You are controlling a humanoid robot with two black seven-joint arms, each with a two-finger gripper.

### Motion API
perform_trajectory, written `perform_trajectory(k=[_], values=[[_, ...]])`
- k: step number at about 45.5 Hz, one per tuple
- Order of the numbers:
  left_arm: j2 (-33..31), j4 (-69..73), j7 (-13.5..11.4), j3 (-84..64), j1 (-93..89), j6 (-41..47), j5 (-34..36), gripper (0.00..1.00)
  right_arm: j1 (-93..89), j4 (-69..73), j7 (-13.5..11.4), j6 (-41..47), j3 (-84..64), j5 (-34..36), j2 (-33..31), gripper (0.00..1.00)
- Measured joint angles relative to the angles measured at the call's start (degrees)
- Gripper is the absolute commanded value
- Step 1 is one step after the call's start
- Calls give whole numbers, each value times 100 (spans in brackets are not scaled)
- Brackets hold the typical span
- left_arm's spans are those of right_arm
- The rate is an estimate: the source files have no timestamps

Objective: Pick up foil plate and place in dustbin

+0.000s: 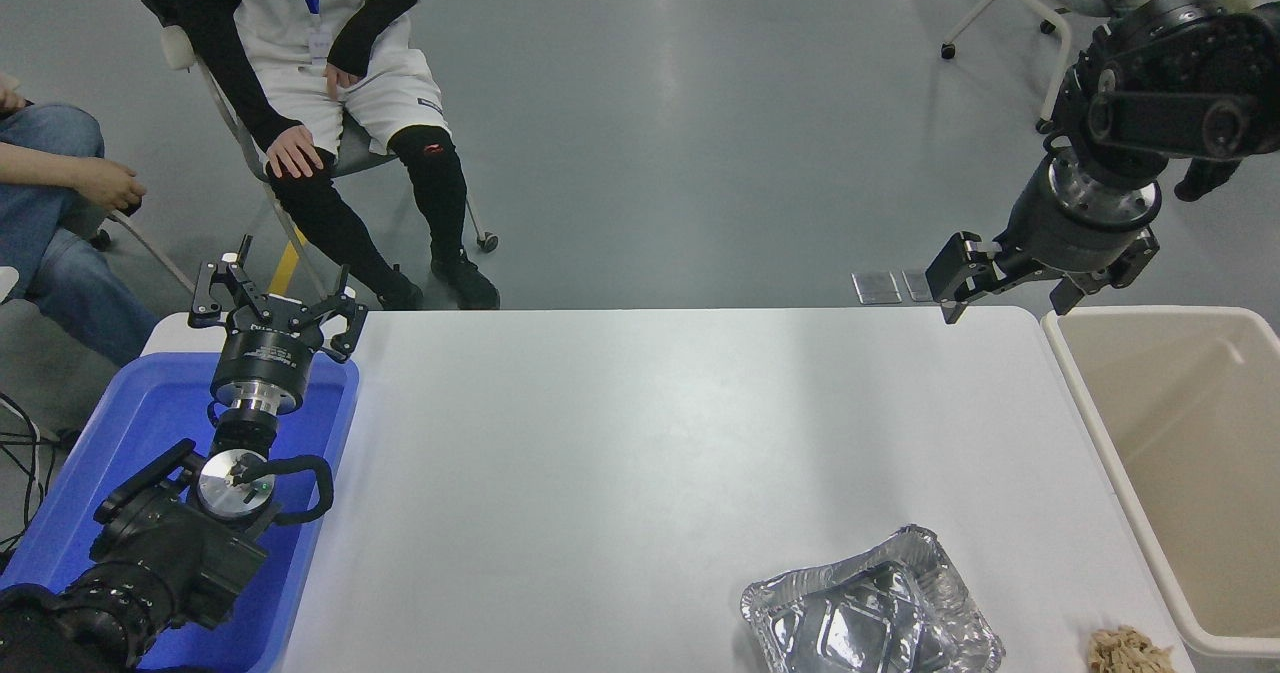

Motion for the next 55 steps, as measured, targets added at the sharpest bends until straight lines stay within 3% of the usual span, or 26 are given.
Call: perform_trajectory(k=[55], values=[[0, 0, -4, 0, 0, 1, 0, 99, 62, -8, 0, 0, 11, 8, -69, 100]])
